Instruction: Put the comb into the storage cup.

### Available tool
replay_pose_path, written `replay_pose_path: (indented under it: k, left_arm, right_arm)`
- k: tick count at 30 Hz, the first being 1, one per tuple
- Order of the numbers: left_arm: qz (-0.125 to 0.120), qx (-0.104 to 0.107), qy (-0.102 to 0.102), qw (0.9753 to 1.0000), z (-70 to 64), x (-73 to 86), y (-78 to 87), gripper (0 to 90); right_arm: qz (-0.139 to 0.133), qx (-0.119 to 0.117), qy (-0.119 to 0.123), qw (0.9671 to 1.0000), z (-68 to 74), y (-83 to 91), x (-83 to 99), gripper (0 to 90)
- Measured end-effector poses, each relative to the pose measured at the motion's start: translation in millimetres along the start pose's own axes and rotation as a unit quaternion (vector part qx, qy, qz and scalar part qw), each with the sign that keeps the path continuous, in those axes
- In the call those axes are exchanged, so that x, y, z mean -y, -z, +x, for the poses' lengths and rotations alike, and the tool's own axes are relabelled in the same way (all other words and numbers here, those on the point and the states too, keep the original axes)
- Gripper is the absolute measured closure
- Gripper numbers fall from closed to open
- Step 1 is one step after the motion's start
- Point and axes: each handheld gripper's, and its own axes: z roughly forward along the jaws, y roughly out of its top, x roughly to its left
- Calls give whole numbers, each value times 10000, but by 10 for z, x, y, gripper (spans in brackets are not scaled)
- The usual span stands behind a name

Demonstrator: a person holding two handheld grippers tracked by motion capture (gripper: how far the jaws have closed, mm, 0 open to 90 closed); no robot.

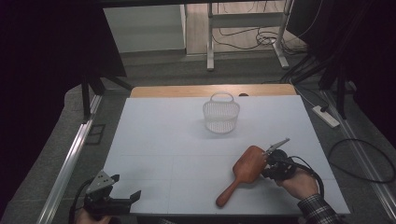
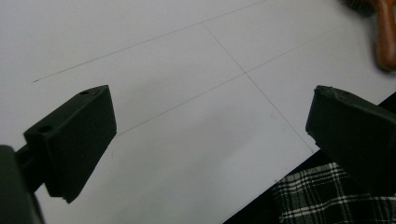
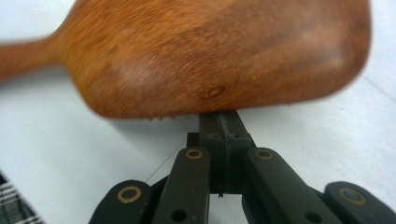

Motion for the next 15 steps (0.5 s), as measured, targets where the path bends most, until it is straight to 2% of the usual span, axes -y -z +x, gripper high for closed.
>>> replay_pose_path:
  k: [4,15]
  left_arm:
    - [10,-5,3,10000,-1,-4,-5,28]
    - [23,-13,3,10000,3,-5,-6,29]
  right_arm:
    - [52,91,-43,9999,-64,-67,-91,899]
    - [87,236,-24,9997,-129,-192,-306,899]
